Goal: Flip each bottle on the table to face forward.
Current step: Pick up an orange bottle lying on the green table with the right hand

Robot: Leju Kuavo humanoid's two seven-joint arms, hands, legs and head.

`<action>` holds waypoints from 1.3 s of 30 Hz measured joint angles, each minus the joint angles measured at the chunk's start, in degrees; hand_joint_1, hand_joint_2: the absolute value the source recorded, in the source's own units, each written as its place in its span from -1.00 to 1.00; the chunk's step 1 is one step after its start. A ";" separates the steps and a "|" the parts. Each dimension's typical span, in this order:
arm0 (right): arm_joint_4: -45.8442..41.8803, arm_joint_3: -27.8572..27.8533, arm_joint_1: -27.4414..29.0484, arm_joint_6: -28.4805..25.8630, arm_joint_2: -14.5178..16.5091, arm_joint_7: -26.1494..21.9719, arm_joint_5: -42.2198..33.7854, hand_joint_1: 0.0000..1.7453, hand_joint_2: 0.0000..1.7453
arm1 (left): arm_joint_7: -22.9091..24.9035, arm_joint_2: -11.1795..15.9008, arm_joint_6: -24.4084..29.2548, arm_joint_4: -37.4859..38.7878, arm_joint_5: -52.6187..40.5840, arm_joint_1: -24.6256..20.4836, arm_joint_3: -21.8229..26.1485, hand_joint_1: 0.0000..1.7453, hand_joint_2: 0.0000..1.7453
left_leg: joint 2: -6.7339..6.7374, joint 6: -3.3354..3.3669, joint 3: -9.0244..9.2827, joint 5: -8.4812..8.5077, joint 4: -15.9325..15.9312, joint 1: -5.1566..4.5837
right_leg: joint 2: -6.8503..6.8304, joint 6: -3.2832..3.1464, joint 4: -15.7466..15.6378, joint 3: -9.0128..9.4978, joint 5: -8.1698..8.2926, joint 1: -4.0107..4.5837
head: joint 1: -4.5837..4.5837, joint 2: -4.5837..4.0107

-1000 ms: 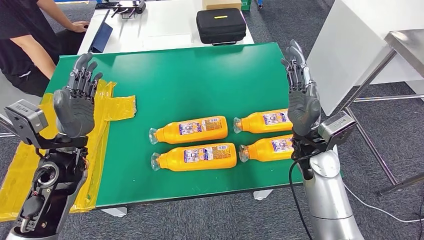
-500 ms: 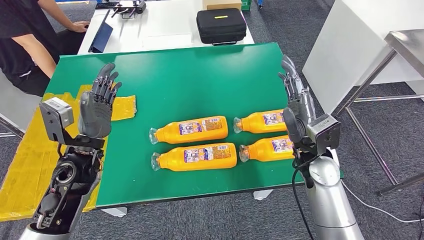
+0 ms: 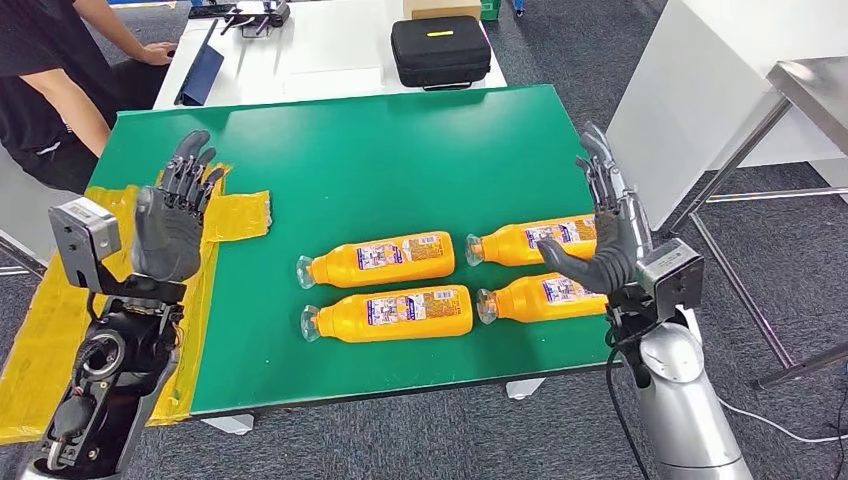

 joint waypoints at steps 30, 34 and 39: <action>3.58 3.27 -5.56 -2.79 0.44 1.62 -0.56 -1.00 -1.00 | -0.75 -3.01 -6.18 -0.48 -2.30 -1.52 5.77 -1.00 -1.00 | -0.19 -1.18 0.10 -0.39 0.27 0.89 | 0.05 0.56 -0.48 0.98 -0.12 -1.30 | 0.16 0.00; 3.97 3.23 -5.50 -2.56 -0.19 0.97 -1.19 -1.00 -1.00 | -1.02 -3.02 -6.33 0.60 -2.04 -2.05 5.76 -1.00 -1.00 | -0.03 -2.11 -5.77 -7.03 13.11 1.19 | 0.06 -0.24 -0.55 1.20 -0.14 -1.41 | -0.15 0.00; 4.54 3.21 -5.35 -2.44 -0.61 0.83 -1.35 -1.00 -1.00 | -1.03 -3.02 -6.33 1.57 -2.01 -2.28 5.75 -1.00 -1.00 | 0.04 -1.79 -2.02 -2.15 5.91 1.44 | 0.22 -0.04 -0.46 1.68 -0.57 -1.25 | -0.16 0.00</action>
